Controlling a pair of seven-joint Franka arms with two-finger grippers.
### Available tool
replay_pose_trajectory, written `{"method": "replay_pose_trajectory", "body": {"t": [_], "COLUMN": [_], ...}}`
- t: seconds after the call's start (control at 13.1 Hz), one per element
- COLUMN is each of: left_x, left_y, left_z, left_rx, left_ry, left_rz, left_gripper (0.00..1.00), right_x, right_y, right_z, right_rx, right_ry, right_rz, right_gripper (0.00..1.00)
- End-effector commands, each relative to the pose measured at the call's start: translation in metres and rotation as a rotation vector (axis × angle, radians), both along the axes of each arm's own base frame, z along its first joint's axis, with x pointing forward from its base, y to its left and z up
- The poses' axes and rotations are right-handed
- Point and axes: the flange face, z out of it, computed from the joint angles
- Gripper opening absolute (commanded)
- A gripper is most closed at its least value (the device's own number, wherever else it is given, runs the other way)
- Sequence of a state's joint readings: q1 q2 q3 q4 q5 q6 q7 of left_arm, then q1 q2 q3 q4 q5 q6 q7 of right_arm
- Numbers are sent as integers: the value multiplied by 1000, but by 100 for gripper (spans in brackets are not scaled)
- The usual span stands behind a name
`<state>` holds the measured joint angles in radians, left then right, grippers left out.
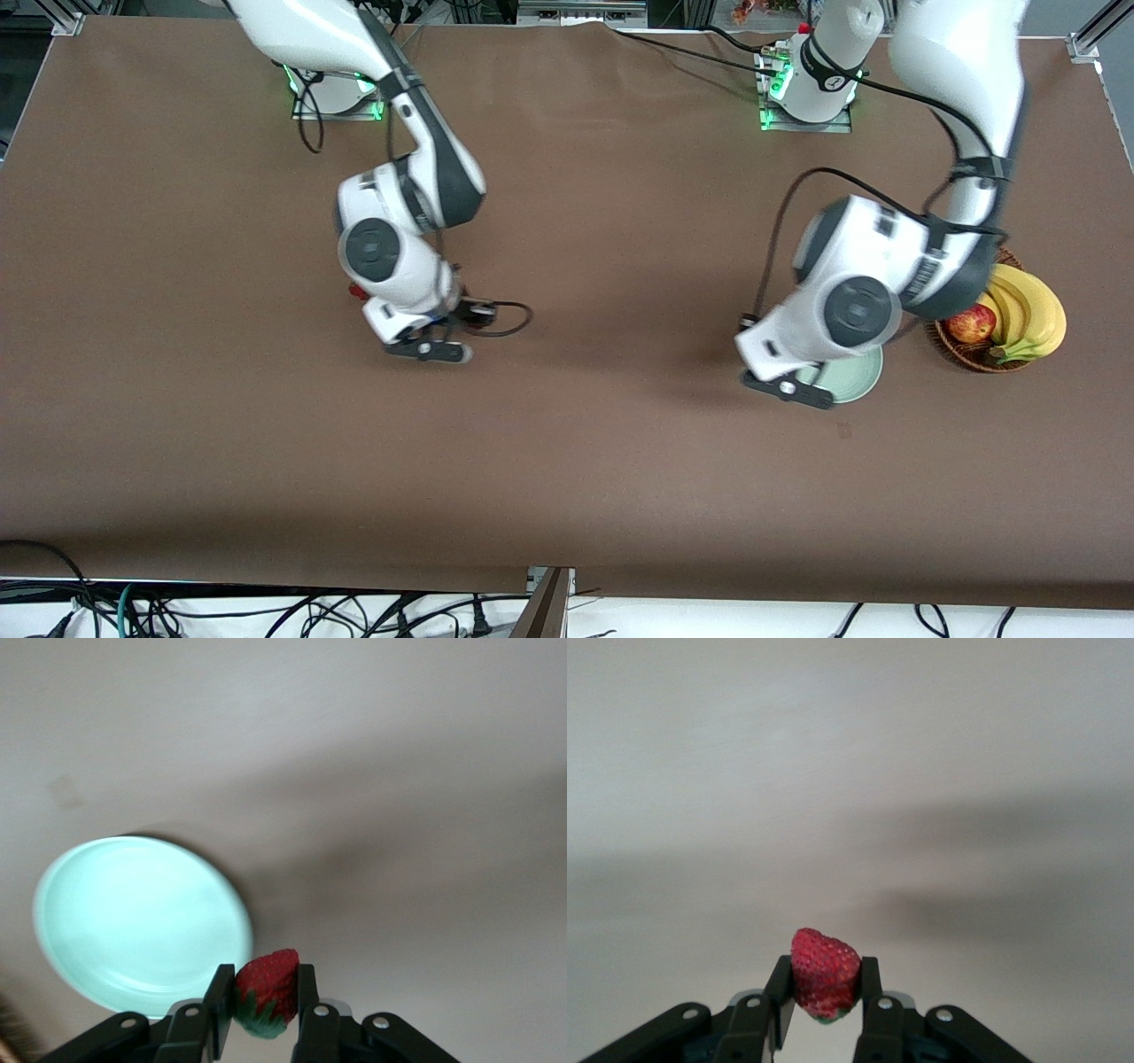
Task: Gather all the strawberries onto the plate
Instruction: 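Release the strawberry onto the green plate while the right gripper carries another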
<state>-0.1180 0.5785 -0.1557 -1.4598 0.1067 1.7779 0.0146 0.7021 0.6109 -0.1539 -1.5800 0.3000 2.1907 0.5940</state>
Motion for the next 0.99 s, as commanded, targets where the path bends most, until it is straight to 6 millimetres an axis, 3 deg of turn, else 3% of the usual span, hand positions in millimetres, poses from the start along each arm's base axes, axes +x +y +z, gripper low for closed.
{"method": "replay_pose_trajectory", "body": {"t": [0.0, 0.15, 0.31, 0.54, 0.61, 0.69, 0.76, 0.84, 0.92], "left_x": [-7, -25, -39, -41, -41, -40, -38, -37, -36], "left_y": [59, 84, 111, 111, 111, 111, 112, 117, 117], "left_z": [-45, -95, -122, -126, -127, -126, -126, -123, -120], "left_rx": [-38, -30, -23, -25, -25, -25, -25, -24, -25], "left_ry": [20, -21, -60, -60, -57, -60, -63, -66, -68], "left_rz": [-74, -77, -72, -71, -71, -71, -69, -61, -59], "left_gripper": [0, 1, 3, 8, 15, 46, 99, 100, 100], "right_x": [-6, -30, -50, -74, -85, -91, -93, -92, -93], "right_y": [85, 136, 176, 227, 241, 246, 247, 245, 244], "right_z": [-14, -28, -44, -63, -71, -75, -80, -83, -88], "right_rx": [56, 137, 241, 404, 449, 462, 457, 452, 445], "right_ry": [-34, -113, -135, -158, -166, -170, -166, -166, -166], "right_rz": [-142, -251, -332, -471, -512, -519, -520, -520, -517], "right_gripper": [16, 16, 17, 23, 25, 26, 34, 45, 62]}}
